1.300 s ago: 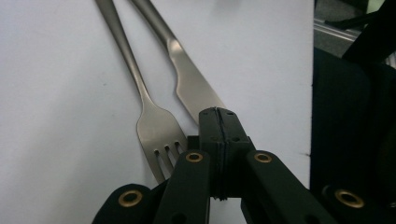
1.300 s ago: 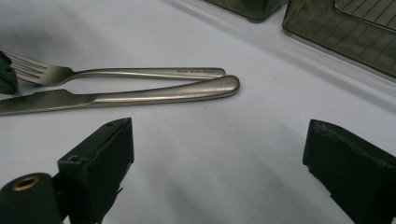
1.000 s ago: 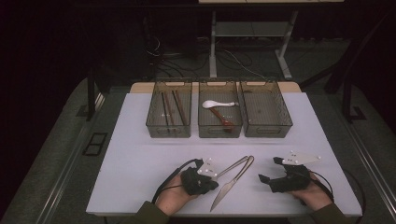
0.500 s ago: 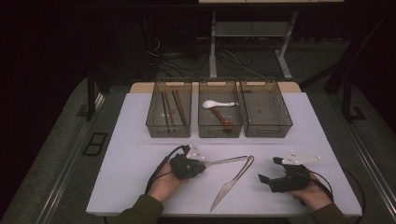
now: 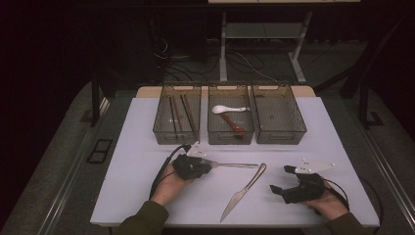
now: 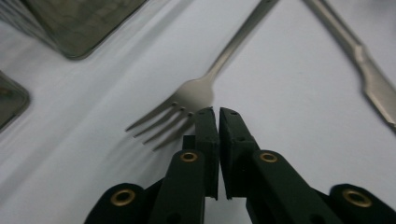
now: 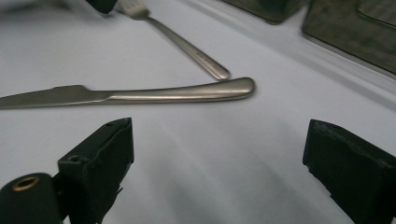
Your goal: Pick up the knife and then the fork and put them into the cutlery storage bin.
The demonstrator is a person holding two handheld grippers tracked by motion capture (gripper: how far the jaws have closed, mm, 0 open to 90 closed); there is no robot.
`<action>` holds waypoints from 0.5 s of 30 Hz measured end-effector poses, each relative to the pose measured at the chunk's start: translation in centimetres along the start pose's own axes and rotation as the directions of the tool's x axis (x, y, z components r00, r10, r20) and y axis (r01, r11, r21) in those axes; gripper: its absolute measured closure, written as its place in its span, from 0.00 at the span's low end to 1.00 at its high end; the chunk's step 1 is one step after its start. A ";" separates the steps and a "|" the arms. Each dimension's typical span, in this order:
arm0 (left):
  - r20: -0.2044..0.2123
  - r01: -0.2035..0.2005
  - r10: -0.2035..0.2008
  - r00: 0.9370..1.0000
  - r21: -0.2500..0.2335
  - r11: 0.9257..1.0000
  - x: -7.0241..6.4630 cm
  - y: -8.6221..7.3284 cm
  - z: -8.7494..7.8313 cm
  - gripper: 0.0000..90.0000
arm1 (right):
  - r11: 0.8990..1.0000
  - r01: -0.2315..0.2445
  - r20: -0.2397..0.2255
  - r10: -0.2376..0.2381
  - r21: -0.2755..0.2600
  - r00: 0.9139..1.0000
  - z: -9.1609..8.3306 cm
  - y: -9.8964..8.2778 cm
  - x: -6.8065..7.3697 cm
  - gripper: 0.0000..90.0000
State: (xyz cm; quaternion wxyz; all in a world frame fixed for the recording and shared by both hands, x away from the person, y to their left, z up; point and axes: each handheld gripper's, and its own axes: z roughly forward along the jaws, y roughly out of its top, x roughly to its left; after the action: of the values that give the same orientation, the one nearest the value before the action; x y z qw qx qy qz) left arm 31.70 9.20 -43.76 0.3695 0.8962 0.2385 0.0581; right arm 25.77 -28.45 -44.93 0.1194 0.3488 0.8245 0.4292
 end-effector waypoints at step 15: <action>0.084 0.054 -0.043 0.996 -0.137 0.989 -1.4 -3.9 -3.6 0.44 | 0.994 0.099 -0.078 -0.096 0.037 0.992 1.8 4.0 -0.8 0.10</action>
State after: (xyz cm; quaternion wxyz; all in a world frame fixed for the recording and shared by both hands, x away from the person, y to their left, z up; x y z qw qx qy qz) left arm 27.94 13.20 -43.75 0.4416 0.8639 0.2404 0.0293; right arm 29.11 -26.30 -42.97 0.1017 0.2941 0.8531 0.4189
